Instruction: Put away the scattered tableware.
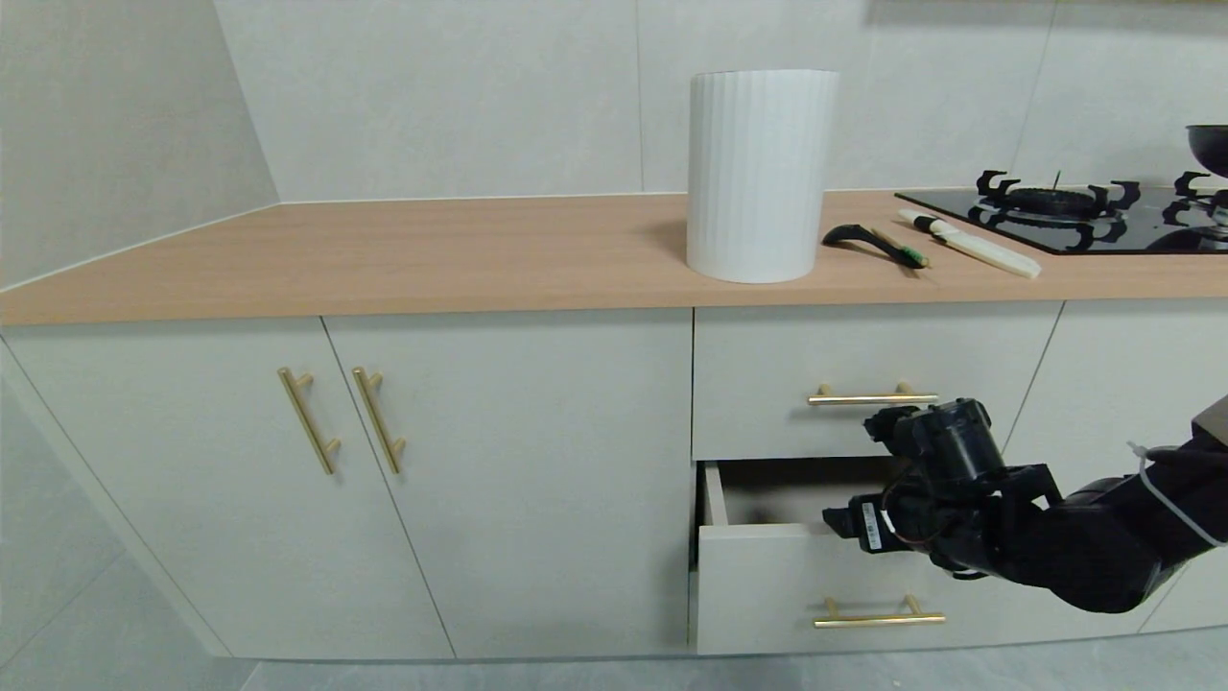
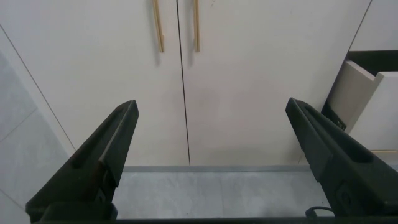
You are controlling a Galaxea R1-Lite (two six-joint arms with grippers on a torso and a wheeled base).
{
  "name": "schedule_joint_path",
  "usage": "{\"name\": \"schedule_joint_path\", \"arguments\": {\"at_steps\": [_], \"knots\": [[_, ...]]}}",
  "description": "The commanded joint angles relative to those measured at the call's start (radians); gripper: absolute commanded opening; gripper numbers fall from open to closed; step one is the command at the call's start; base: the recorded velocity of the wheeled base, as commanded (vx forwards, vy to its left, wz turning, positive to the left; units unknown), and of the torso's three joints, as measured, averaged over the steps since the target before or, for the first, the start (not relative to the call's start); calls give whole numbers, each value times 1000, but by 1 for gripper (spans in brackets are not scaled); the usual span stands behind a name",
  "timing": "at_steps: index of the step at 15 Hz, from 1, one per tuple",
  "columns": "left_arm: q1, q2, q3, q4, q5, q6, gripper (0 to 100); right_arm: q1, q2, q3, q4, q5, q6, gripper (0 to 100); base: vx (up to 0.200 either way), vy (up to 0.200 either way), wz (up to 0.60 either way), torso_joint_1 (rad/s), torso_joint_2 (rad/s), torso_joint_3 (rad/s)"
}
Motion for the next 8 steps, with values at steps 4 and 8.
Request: {"name": "schedule_joint_path", "arguments": {"at_steps": [4, 8], "knots": [[0, 0, 0, 0, 0, 0, 100, -4, 29, 1, 1, 1, -2, 100, 0, 0, 0, 0, 0, 0], [0, 0, 0, 0, 0, 0, 100, -4, 22, 4, 10, 3, -7, 100, 0, 0, 0, 0, 0, 0]]}}
